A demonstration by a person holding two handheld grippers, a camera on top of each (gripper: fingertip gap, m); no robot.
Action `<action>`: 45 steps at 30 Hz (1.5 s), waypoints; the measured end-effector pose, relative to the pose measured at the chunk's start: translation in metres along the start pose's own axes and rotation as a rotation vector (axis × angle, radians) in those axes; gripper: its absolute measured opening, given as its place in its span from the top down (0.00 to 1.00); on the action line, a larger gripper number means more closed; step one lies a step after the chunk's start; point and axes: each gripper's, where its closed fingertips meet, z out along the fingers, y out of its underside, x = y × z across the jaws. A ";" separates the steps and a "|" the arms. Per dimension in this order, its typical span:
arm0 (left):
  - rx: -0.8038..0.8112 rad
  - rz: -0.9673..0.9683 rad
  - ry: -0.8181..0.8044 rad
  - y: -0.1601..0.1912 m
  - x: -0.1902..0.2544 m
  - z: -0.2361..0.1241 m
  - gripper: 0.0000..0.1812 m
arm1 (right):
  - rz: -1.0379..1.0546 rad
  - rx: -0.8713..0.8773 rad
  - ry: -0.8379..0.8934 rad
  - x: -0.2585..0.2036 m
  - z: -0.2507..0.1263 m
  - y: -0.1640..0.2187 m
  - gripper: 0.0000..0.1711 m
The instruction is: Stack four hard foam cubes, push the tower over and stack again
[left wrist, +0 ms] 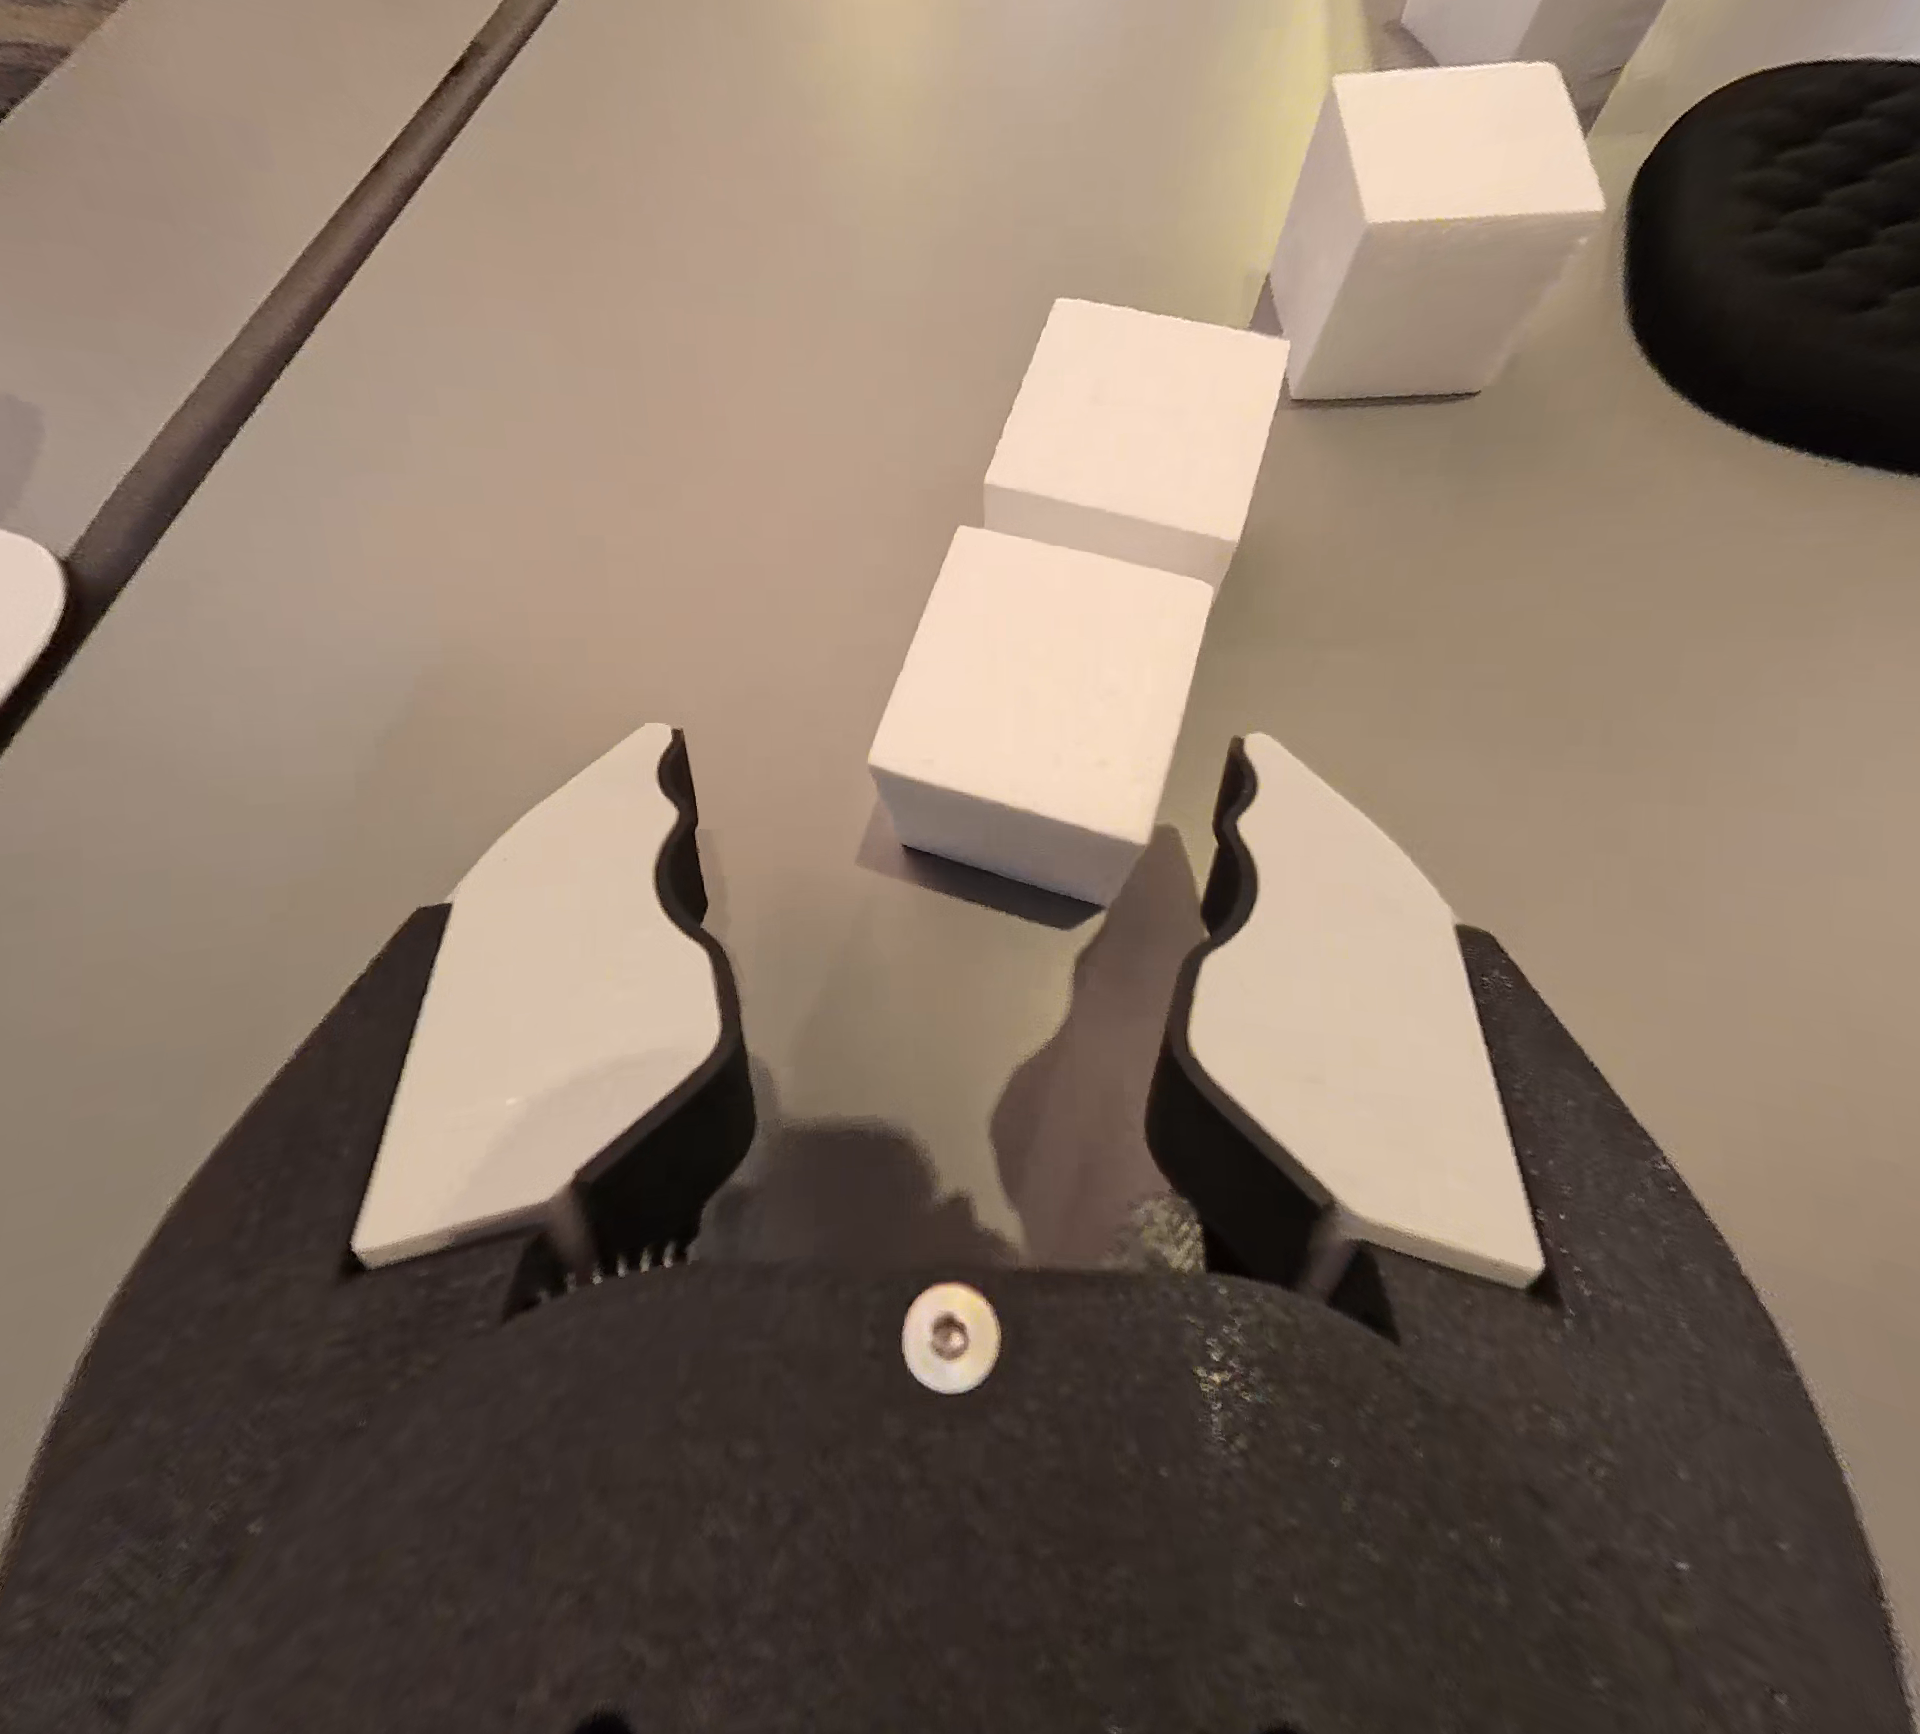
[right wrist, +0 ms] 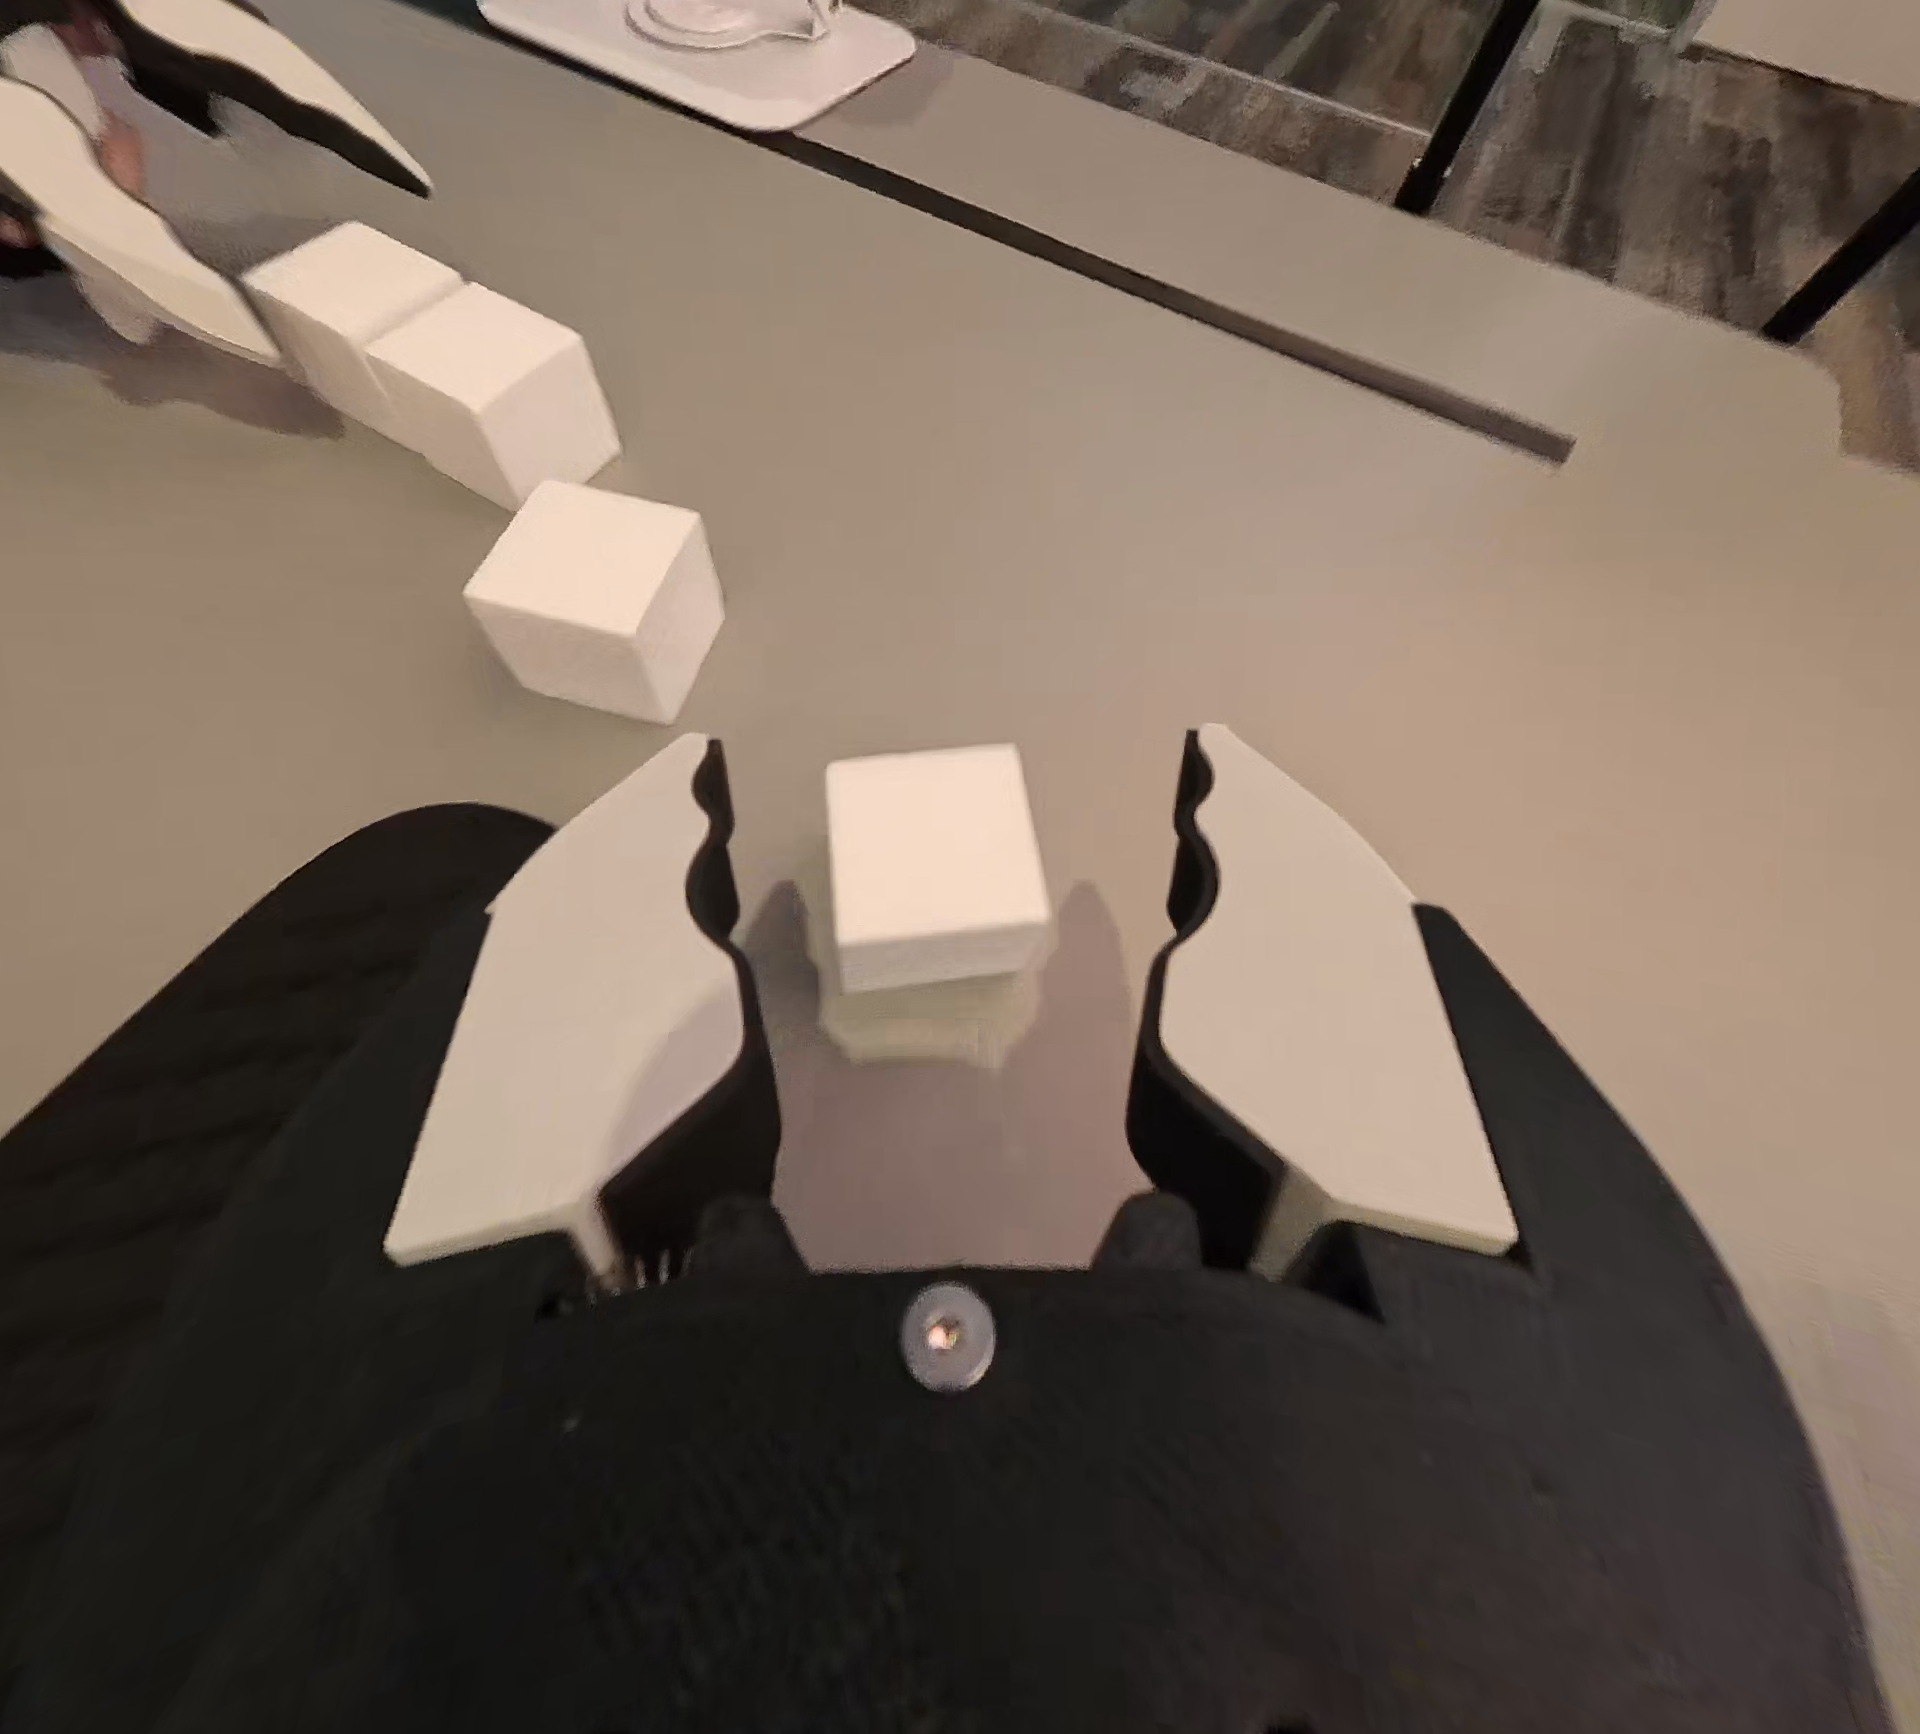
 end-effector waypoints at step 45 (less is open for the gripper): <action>0.087 0.085 -0.308 -0.050 -0.057 -0.138 0.67 | -0.400 -0.094 -0.840 -0.165 0.160 -0.079 0.67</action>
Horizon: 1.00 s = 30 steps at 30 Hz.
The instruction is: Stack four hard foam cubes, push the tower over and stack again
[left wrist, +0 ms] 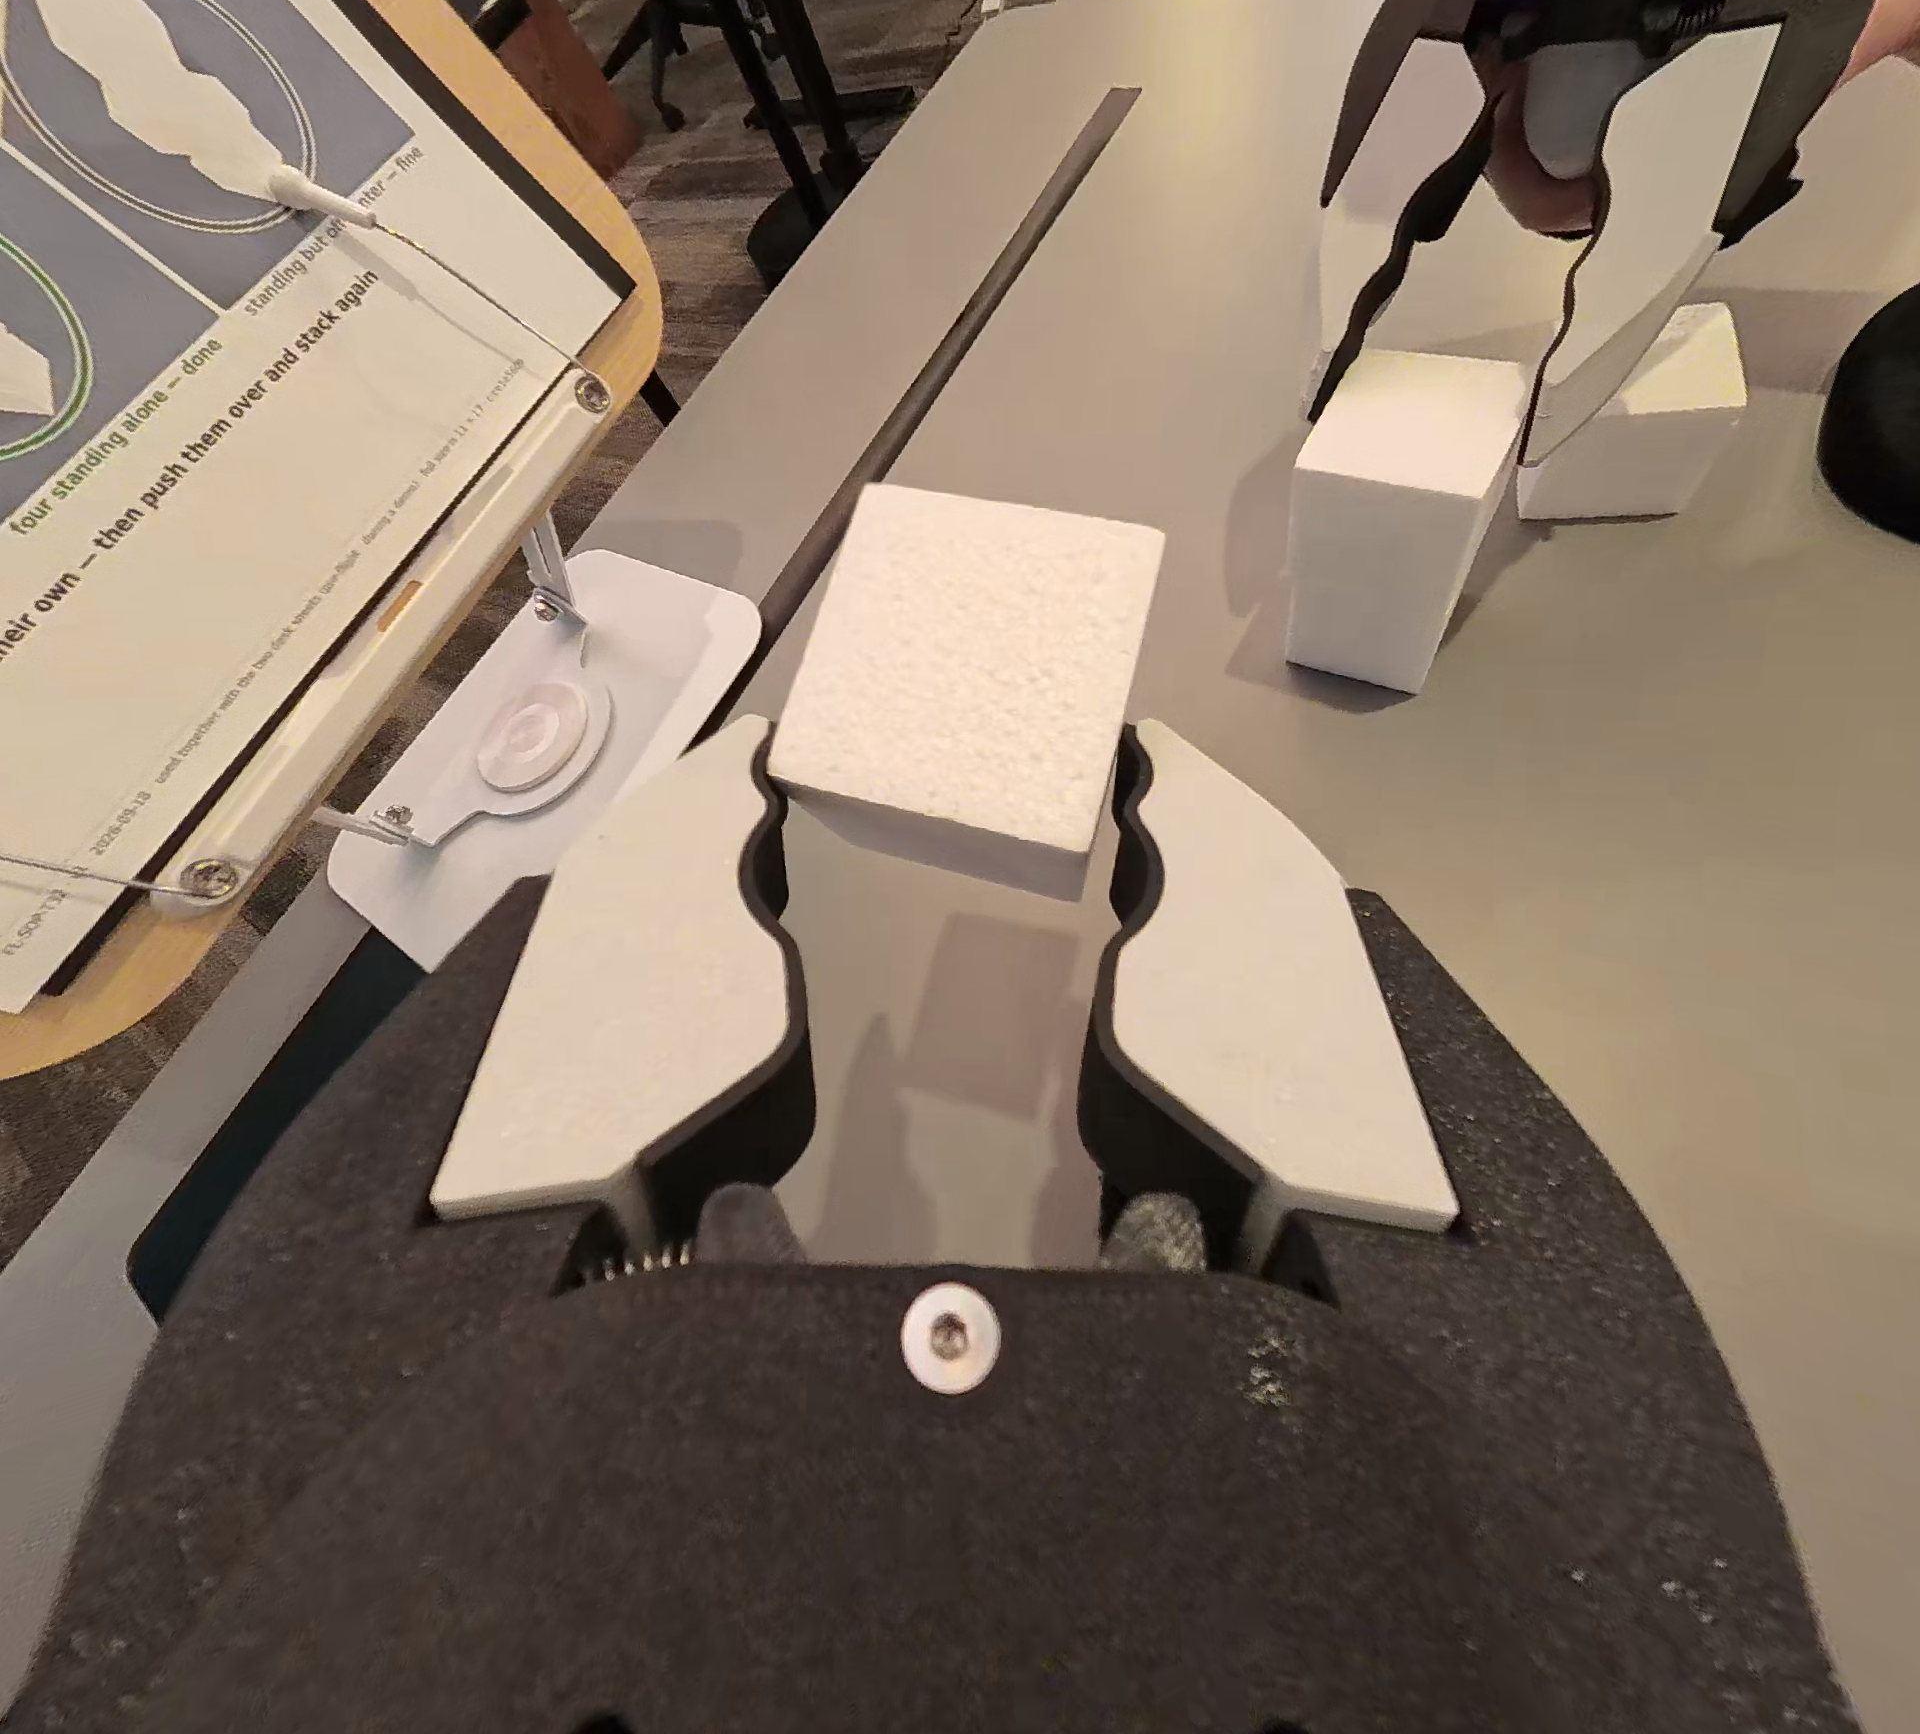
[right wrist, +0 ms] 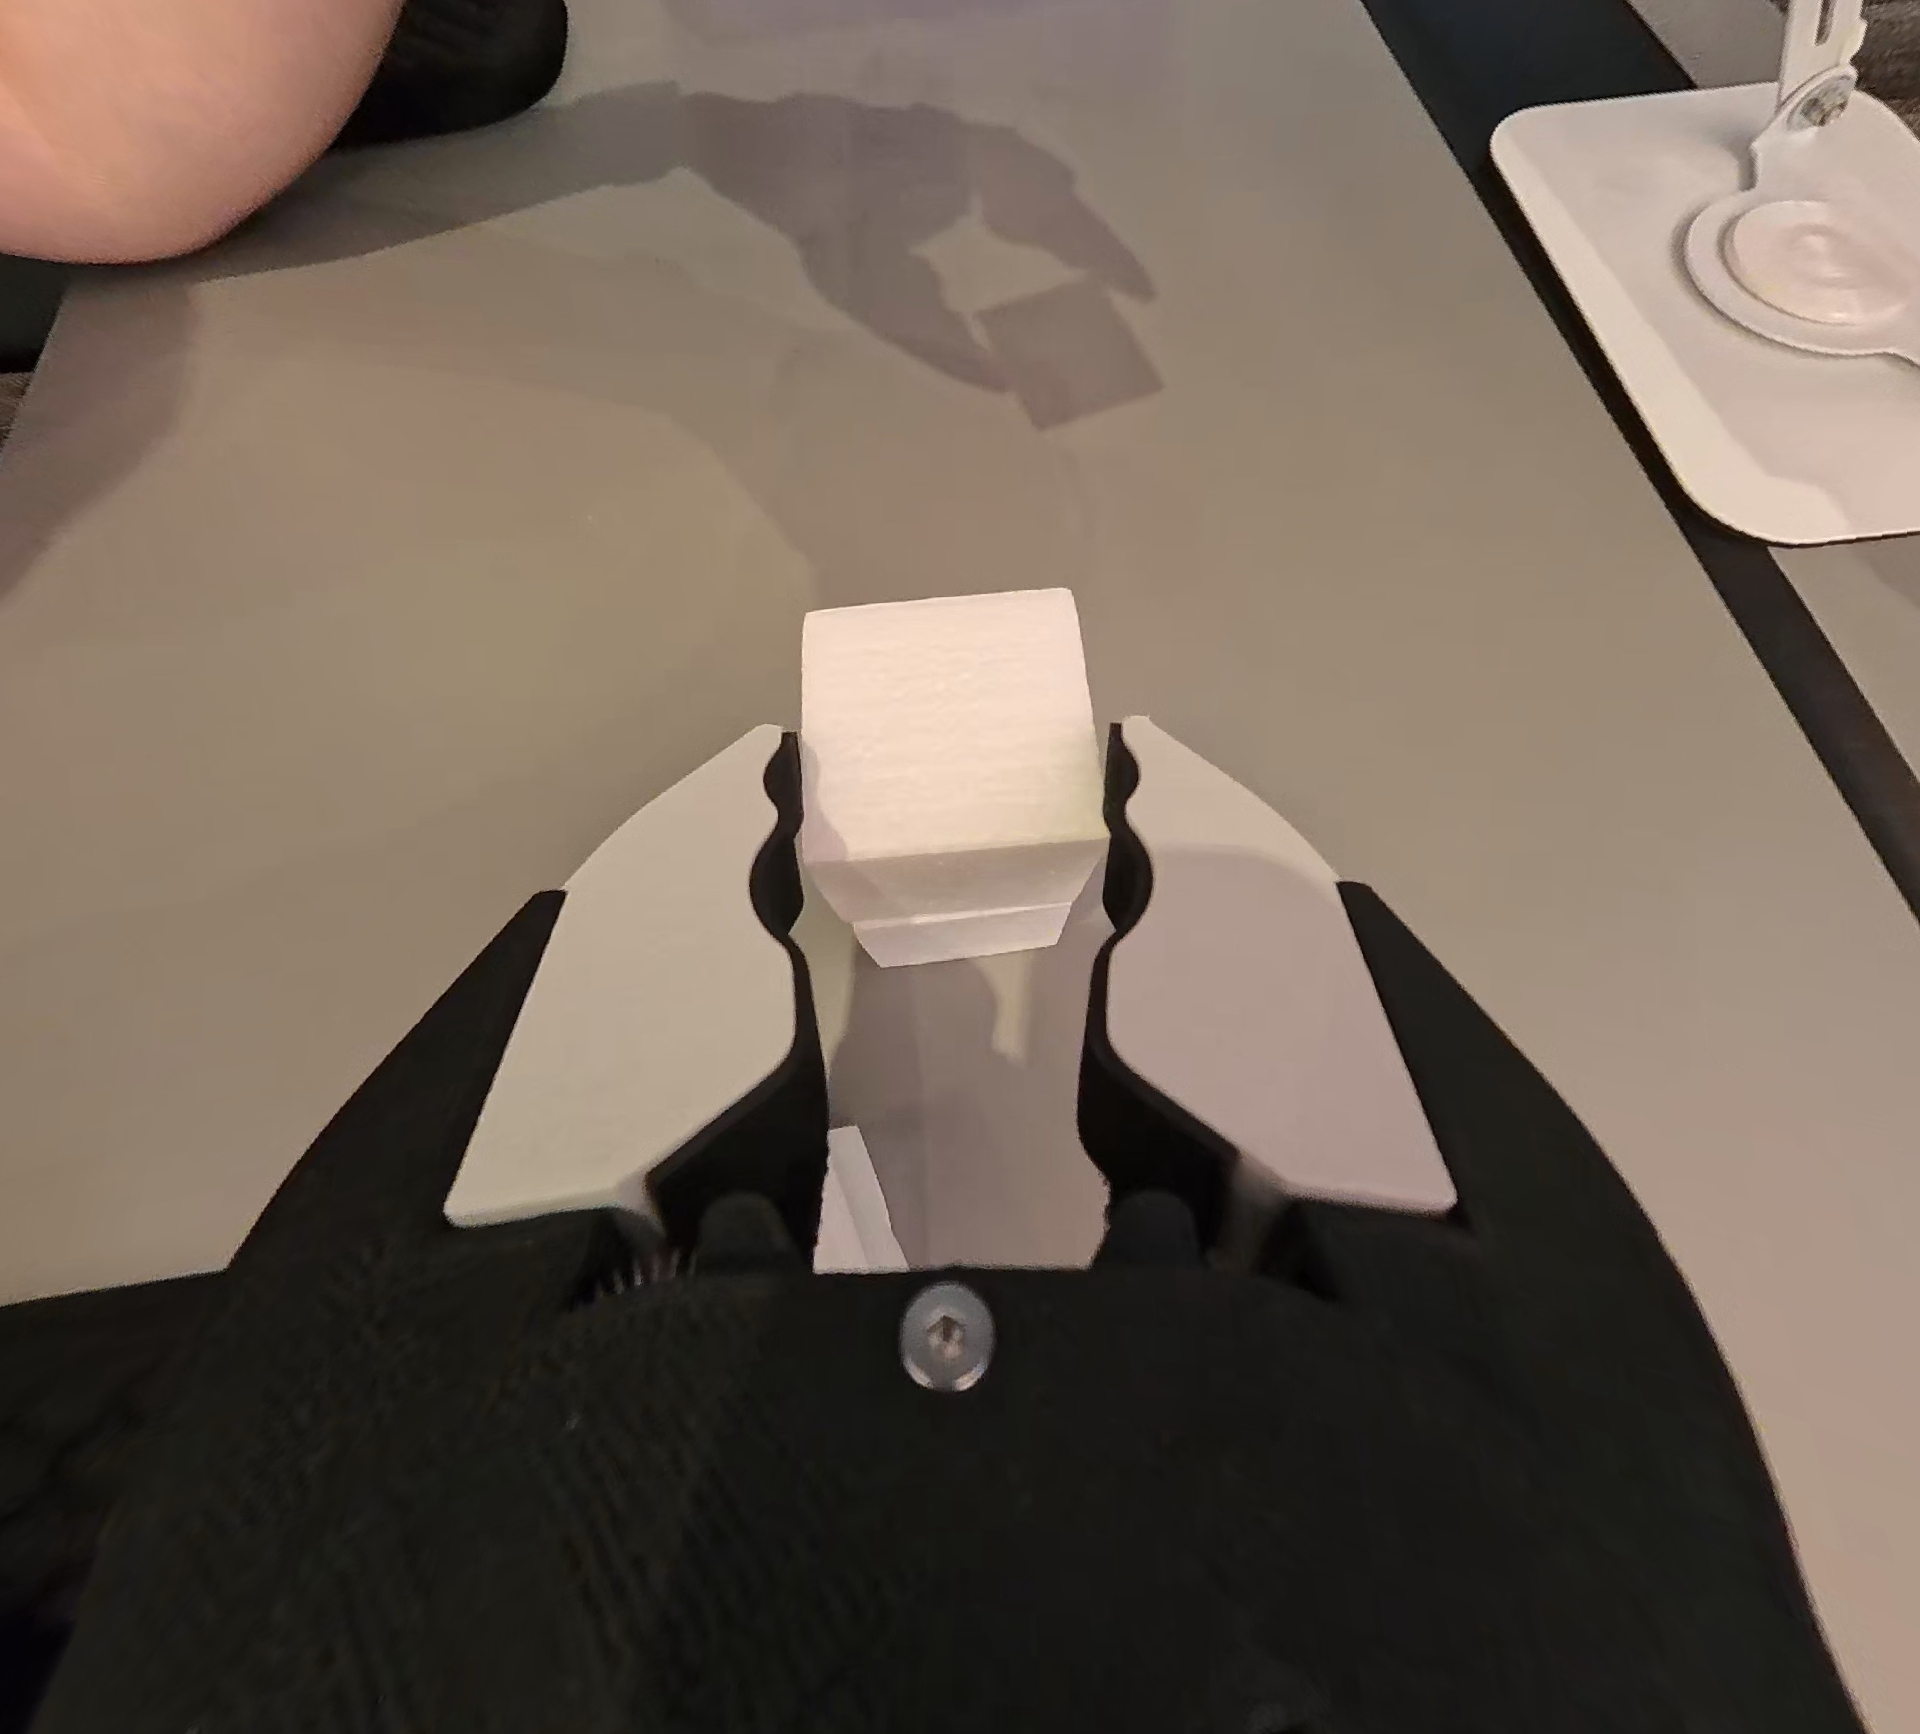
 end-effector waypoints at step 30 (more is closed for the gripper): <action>-0.042 0.015 0.327 -0.050 0.119 0.108 0.67 | 0.278 0.206 0.122 -0.024 -0.087 0.076 0.58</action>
